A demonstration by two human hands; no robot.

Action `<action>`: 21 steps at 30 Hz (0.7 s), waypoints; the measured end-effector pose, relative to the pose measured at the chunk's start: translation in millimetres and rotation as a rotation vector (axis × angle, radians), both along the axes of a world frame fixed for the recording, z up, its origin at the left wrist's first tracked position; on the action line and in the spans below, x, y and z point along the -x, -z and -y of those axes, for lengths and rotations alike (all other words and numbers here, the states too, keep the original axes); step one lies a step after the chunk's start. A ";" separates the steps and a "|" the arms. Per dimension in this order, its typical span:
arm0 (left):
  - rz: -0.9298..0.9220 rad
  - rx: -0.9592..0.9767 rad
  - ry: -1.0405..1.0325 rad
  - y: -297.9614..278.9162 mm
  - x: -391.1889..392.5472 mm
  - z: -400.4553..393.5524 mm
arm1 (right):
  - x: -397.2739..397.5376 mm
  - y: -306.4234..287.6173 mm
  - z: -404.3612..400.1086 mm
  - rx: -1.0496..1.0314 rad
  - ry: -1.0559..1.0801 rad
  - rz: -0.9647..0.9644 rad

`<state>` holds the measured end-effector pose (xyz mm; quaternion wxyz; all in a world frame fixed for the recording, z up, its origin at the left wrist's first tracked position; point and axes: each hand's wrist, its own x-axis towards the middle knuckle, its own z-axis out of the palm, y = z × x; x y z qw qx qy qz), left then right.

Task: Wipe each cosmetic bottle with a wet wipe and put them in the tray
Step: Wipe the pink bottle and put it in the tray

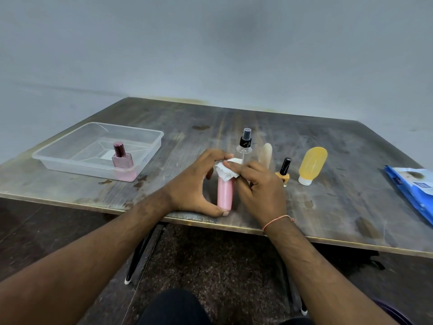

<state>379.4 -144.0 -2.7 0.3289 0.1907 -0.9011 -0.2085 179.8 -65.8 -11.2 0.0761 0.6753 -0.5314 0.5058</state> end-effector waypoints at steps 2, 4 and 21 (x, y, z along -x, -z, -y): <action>0.018 0.006 0.010 -1.4 -0.6 -0.7 | -0.1 -1.3 -0.5 -0.004 0.014 0.021; 0.024 0.002 0.003 -2.2 -1.0 -0.9 | -0.7 -1.5 -1.1 -0.021 0.003 0.042; 0.005 -0.032 -0.179 1.1 -3.5 -0.4 | 3.6 -2.3 -1.2 -0.263 -0.025 0.390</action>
